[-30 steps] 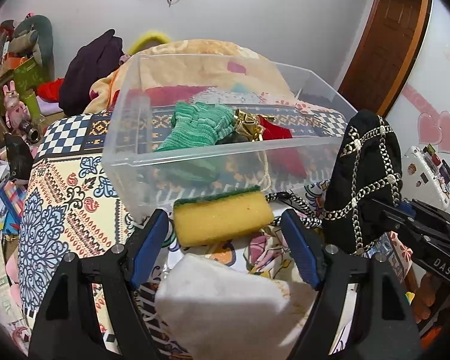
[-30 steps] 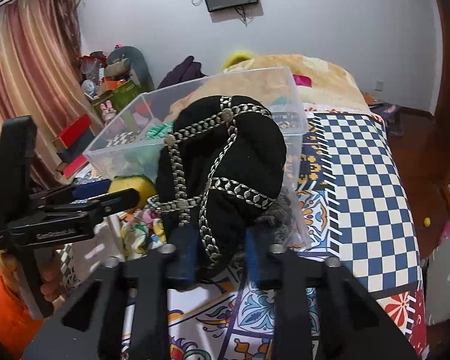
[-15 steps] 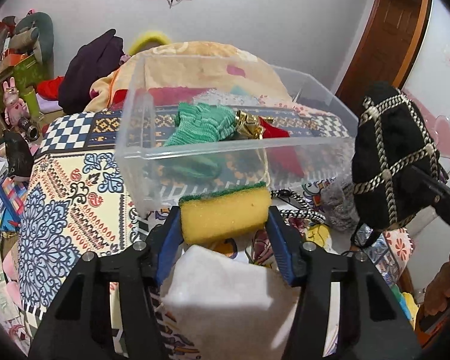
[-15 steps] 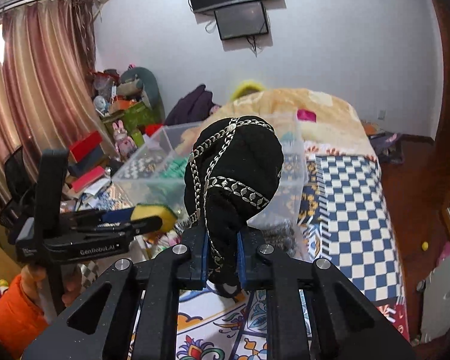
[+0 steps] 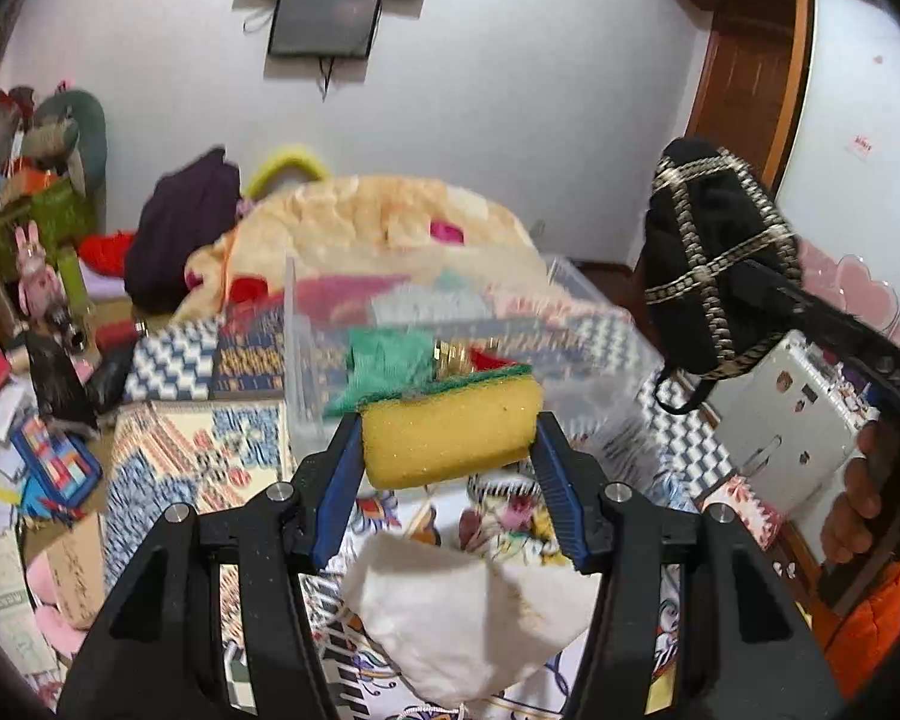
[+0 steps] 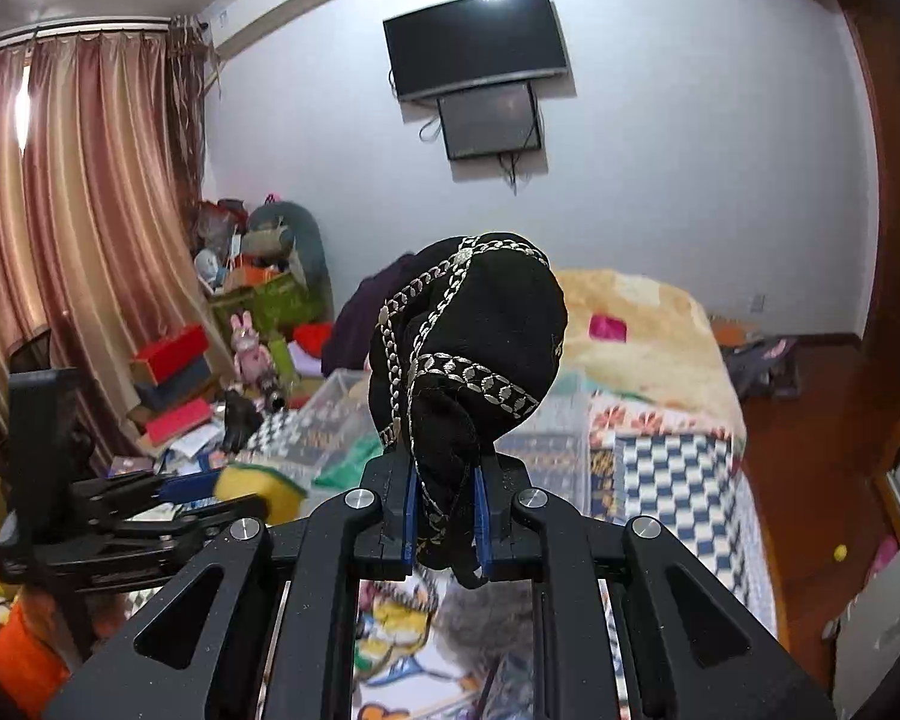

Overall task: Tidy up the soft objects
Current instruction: 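Place the sponge and the black hat into the clear box, opening both grippers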

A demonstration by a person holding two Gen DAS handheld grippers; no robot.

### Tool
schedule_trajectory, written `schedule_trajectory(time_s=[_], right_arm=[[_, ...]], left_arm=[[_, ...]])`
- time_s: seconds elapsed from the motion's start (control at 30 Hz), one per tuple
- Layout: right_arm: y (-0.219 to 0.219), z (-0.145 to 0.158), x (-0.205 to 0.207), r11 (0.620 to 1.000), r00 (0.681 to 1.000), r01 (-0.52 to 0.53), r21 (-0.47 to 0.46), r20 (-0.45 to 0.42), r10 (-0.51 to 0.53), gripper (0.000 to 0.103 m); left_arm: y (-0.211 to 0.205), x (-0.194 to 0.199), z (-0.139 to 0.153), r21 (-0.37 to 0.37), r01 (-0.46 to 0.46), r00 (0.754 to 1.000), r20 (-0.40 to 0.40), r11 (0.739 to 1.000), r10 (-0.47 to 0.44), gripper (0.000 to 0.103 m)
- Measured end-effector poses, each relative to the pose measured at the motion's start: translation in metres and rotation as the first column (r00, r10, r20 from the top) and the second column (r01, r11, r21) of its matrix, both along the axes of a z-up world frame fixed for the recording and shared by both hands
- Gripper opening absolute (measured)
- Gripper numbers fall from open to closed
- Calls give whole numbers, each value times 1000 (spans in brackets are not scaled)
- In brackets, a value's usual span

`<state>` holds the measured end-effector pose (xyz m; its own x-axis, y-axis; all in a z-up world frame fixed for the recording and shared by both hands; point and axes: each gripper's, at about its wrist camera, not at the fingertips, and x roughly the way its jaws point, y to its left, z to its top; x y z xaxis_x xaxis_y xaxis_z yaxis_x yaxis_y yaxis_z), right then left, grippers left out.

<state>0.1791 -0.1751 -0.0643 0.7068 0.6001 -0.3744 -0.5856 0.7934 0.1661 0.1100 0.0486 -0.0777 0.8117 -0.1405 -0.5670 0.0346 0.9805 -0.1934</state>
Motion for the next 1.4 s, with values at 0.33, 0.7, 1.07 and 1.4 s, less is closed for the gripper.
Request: schedule_trajectory(time_s=[0.33,0.7,1.07,1.4], right_arm=[[22,12,21,1000,998,13,-2,53,-13,13],[43,-16,47,995,1000,21,-97,-15,-22,13],[56,-48,76,981,987,-13,-195,-157,-19,13],[59,-53,76,974,978,-30,-223,-209,-17,22]], left_arm=[[9,22,34,37,-32,996,83,999,29,56],[5,71,3,65,-17,999,-34,998,20,56],[-5,102,-35,152,25,991,-137,988,-4,56],[-12,104,-44,153,27,987,-162,988,-2,65]])
